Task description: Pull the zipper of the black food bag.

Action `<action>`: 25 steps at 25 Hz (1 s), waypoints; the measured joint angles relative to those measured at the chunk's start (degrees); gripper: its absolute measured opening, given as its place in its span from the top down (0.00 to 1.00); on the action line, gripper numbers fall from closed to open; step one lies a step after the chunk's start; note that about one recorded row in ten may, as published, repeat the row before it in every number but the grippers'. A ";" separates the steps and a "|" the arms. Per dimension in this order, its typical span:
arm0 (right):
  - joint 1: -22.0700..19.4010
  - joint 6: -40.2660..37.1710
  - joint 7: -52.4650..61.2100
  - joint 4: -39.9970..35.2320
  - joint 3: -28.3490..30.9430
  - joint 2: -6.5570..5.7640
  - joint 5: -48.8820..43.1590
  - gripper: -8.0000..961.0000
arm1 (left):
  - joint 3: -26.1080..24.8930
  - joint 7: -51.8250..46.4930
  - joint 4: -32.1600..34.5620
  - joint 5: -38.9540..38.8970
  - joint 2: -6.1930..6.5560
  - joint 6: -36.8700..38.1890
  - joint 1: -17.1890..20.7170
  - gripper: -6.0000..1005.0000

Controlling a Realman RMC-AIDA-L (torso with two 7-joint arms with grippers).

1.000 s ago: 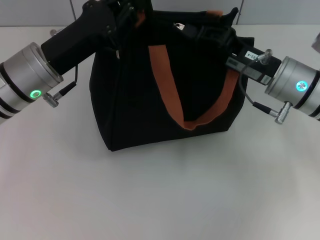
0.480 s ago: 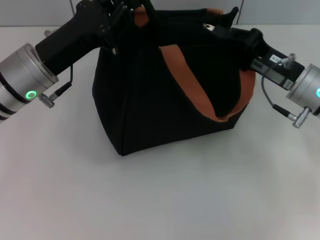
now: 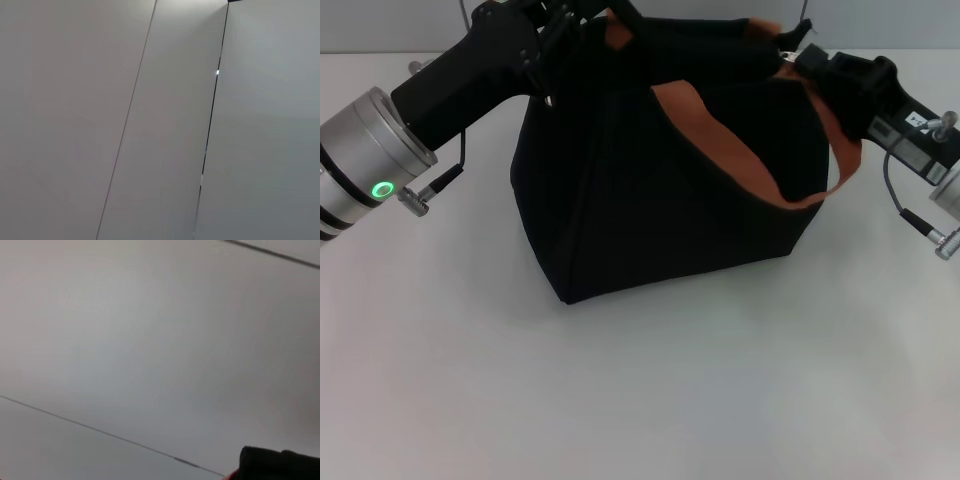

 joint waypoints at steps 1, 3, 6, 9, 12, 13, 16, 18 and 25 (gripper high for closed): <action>-0.06 0.00 -0.15 0.00 0.00 0.00 0.09 0.91 | 0.00 -0.04 0.00 0.00 0.00 -0.01 0.02 0.90; -0.18 -0.04 -0.58 0.00 0.00 0.00 0.36 0.90 | 0.00 -0.07 0.00 0.00 0.00 -0.03 0.06 0.90; -0.69 -0.92 -2.38 0.20 0.18 0.00 1.41 0.89 | 0.00 -0.10 0.00 0.00 0.00 -0.05 0.13 0.90; -1.75 -3.49 -6.82 0.56 0.39 0.26 4.24 0.88 | 0.00 -0.12 0.00 0.00 0.00 -0.29 0.19 0.90; -4.10 -6.69 -13.97 1.02 0.56 1.14 9.01 0.87 | 0.00 0.00 0.00 0.01 0.00 -1.71 0.29 0.90; -4.10 -6.69 -13.97 1.02 0.56 1.14 9.01 0.87 | 0.00 0.00 0.00 0.01 0.00 -1.71 0.29 0.90; -6.16 -7.29 -17.82 1.12 0.59 1.88 12.51 0.86 | 0.00 0.08 0.09 -0.03 0.00 -2.45 0.29 0.90; -7.29 -7.70 -19.34 1.18 0.58 2.06 13.44 0.85 | 0.00 -0.01 0.15 -0.42 0.00 -2.58 0.36 0.90; -9.70 -10.61 -24.32 1.60 0.35 2.86 13.89 0.74 | 0.18 -0.10 0.19 -0.76 0.03 -2.61 0.91 0.90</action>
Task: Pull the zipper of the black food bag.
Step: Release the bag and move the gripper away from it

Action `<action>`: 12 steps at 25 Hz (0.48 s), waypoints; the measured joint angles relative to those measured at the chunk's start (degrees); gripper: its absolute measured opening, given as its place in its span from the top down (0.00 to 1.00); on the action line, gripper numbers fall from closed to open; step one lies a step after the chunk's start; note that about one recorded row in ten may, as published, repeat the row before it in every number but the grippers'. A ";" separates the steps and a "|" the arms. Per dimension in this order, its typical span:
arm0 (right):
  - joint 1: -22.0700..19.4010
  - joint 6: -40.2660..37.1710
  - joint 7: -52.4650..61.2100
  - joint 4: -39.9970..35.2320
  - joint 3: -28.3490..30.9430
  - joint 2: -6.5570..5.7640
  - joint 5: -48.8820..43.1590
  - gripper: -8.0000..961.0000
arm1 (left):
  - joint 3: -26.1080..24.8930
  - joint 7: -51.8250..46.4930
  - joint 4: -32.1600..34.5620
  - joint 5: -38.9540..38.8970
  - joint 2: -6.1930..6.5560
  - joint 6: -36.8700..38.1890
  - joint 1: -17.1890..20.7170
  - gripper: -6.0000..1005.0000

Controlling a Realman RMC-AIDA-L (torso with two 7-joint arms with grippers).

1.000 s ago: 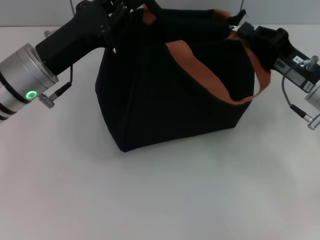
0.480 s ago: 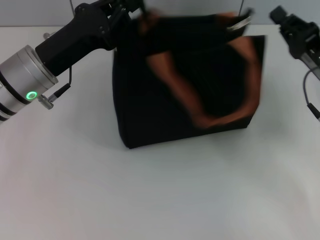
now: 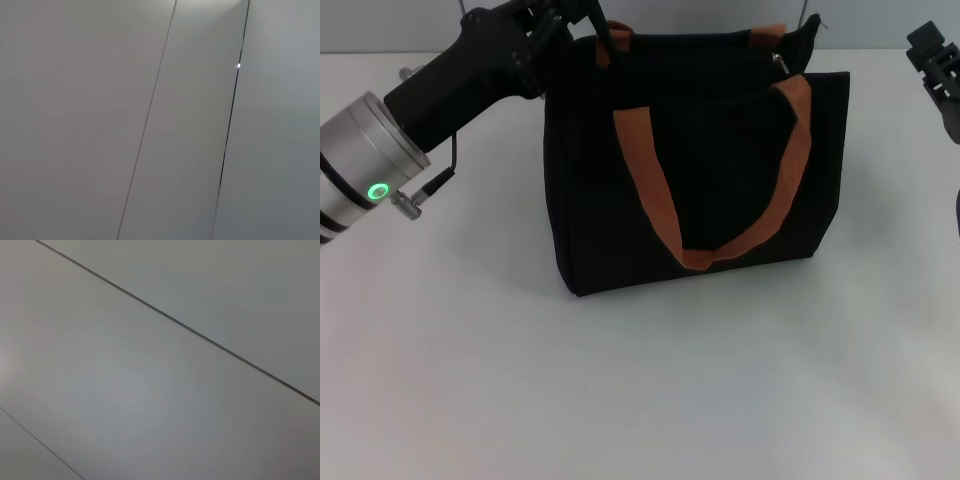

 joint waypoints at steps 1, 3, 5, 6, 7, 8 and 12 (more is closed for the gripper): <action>-0.31 -0.27 -1.29 0.40 -0.15 0.05 -0.08 0.71 | 0.24 0.11 0.01 0.09 -0.01 0.10 0.13 0.90; -0.91 -0.62 -4.47 1.65 -0.86 0.12 -0.47 0.65 | 1.24 0.28 0.24 0.39 0.02 0.52 0.41 0.90; -1.75 -1.51 -10.08 3.58 -2.45 0.27 -0.93 0.59 | 2.52 0.37 1.16 0.60 0.02 1.16 0.94 0.90; -2.25 -2.54 -12.67 4.42 -3.11 0.32 -1.03 0.55 | 2.98 0.39 1.62 0.60 -0.02 1.43 1.18 0.88; -3.56 -5.29 -18.28 5.76 -4.13 0.37 -1.16 0.51 | 3.81 0.39 2.30 0.61 -0.08 2.11 1.62 0.87; -3.56 -5.29 -18.28 5.76 -4.13 0.37 -1.16 0.47 | 4.34 0.32 2.54 0.60 -0.06 2.36 1.82 0.85; -7.42 -8.90 -28.06 7.37 -5.35 0.43 -1.22 0.37 | 7.46 0.00 4.58 0.50 0.04 3.47 3.27 0.79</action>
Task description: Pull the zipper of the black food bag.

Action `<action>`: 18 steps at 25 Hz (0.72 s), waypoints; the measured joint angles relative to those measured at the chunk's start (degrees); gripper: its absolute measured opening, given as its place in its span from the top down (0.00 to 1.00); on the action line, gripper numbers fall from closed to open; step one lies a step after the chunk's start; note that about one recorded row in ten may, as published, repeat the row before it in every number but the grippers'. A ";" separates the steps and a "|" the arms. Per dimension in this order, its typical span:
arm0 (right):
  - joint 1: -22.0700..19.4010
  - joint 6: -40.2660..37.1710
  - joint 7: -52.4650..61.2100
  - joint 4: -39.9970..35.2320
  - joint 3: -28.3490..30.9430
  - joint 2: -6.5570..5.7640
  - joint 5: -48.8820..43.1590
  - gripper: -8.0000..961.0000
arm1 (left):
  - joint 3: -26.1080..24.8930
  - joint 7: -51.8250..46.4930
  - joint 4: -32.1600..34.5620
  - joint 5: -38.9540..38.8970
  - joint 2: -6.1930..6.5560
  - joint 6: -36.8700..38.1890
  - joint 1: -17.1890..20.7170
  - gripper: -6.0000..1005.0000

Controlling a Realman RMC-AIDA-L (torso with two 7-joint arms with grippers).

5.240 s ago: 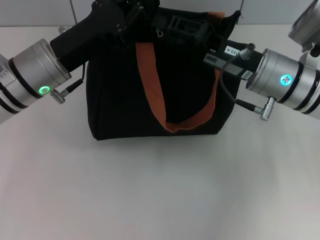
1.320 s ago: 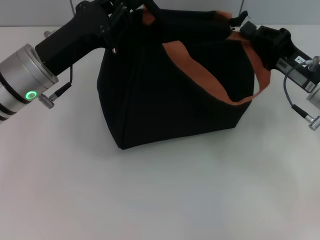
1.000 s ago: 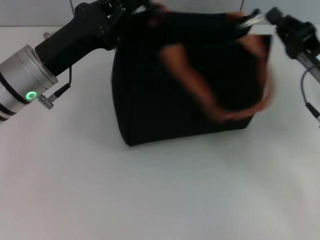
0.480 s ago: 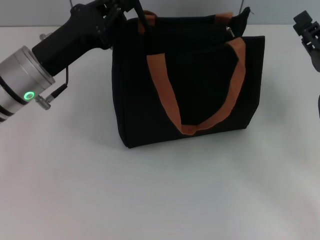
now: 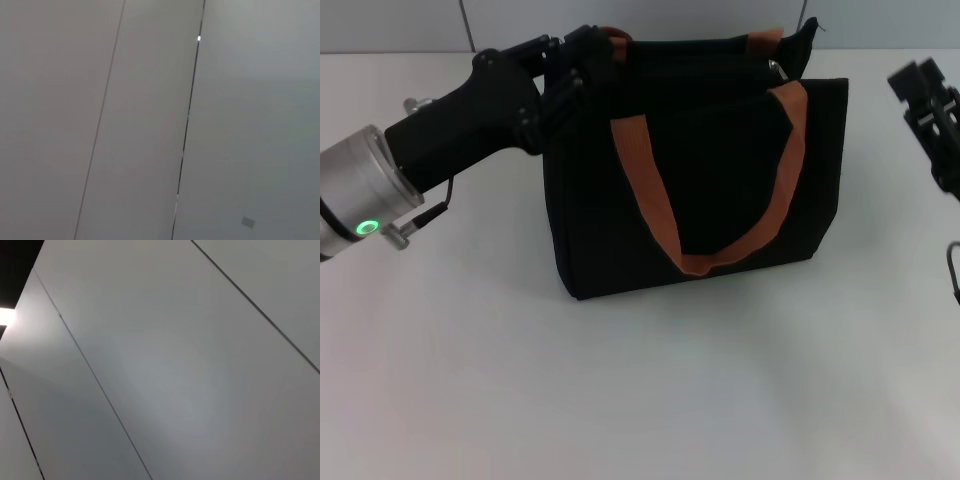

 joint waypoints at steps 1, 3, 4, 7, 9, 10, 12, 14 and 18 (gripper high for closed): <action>0.00 0.00 0.00 0.00 0.00 0.00 0.00 0.37 | 0.04 0.03 0.29 -0.04 -0.01 0.34 0.21 0.77; -1.12 -0.28 -1.21 0.07 -1.22 -0.02 -0.04 0.36 | -0.07 0.25 1.92 -0.47 -0.09 3.12 1.22 0.74; -1.63 -0.36 -1.65 0.16 -1.72 -0.02 -0.04 0.35 | -0.47 0.36 2.99 -1.21 -0.12 5.66 1.84 0.72; -2.39 -0.47 -3.78 0.14 -3.03 -0.02 -0.04 0.36 | -1.02 0.15 4.86 -4.30 0.03 9.89 3.10 0.67; -2.43 -0.59 -4.81 0.05 -4.21 -0.01 -0.04 0.36 | -1.02 0.15 4.86 -4.30 0.03 9.89 3.10 0.63; -2.46 -2.00 -6.58 -0.03 -5.66 -0.09 -0.04 0.36 | -1.03 -0.11 5.74 -6.07 0.09 11.08 3.95 0.62; -2.51 -4.17 -9.27 -0.13 -6.99 -0.17 -0.04 0.36 | -1.03 -0.11 5.74 -6.07 0.09 11.08 3.95 0.52; -2.54 -5.09 -10.77 -0.16 -7.55 -0.18 -0.04 0.36 | -0.99 -0.29 7.68 -9.00 0.26 13.25 6.87 0.43; -1.87 -6.75 -14.82 -0.81 -11.83 -0.29 -0.04 0.36 | 1.15 0.72 8.00 -5.67 0.53 14.06 11.90 0.30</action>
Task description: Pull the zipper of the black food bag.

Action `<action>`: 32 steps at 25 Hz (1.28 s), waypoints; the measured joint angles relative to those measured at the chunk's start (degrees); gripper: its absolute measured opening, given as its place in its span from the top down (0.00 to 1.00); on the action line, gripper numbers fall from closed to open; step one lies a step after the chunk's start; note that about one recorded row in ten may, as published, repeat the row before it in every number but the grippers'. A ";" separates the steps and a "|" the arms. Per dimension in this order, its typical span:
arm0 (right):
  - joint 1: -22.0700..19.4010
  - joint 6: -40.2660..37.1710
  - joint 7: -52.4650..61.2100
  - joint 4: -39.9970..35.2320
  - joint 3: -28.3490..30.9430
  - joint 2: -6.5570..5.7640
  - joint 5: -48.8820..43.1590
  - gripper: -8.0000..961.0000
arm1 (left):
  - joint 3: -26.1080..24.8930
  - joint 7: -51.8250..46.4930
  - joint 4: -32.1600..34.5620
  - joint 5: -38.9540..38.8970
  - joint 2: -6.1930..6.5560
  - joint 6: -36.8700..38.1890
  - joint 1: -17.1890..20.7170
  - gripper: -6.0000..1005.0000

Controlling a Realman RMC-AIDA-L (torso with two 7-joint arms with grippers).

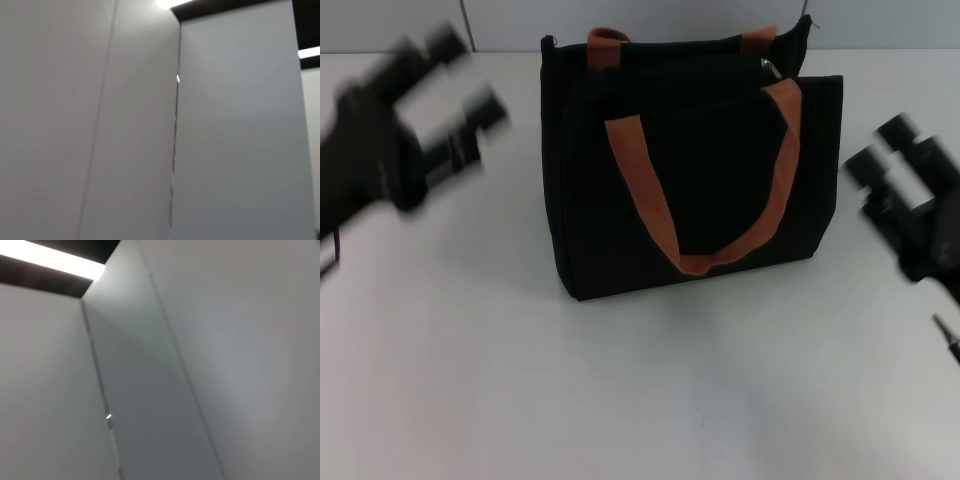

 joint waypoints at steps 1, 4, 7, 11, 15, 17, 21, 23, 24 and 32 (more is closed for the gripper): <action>0.52 -0.20 -0.22 -0.74 -1.68 -0.05 -0.01 0.36 | 1.05 0.74 0.17 2.53 0.11 -0.08 1.67 0.27; 3.57 -1.91 -0.33 -5.65 -10.54 -0.15 -0.47 0.36 | 3.87 4.44 0.58 8.90 0.12 -0.32 4.94 0.25; 5.23 -1.28 0.45 -8.78 -18.83 -0.10 -0.71 0.36 | 6.39 10.14 0.63 14.70 -0.04 -0.52 7.74 0.25; 5.64 -0.65 -0.65 -9.45 -21.96 -0.05 -0.72 0.36 | 7.17 13.24 0.00 19.70 -0.13 -1.79 9.42 0.25; 7.60 -1.03 -1.52 -9.66 -26.10 -0.05 -0.75 0.36 | 7.18 13.22 -0.61 20.08 -0.15 -1.92 9.73 0.25; 8.68 0.60 -1.13 -9.32 -27.41 0.04 -0.75 0.36 | 7.43 13.48 -1.45 20.83 -0.21 -1.77 9.80 0.25; 9.82 4.04 -1.11 -8.20 -29.77 0.19 -0.79 0.36 | 7.52 13.51 -1.53 21.53 -0.13 -1.36 9.95 0.25; 9.94 5.47 -1.11 -7.82 -31.07 0.20 -0.79 0.36 | 7.53 13.55 -1.53 21.54 -0.10 -1.38 10.00 0.25; 9.94 6.03 -1.28 -7.70 -31.97 0.21 -0.80 0.36 | 7.53 13.68 -1.52 21.55 -0.10 -1.53 10.02 0.25; 9.56 11.61 -1.85 -5.00 -35.38 0.31 -0.64 0.36 | 7.43 13.87 -2.56 22.37 -0.27 -2.56 10.19 0.25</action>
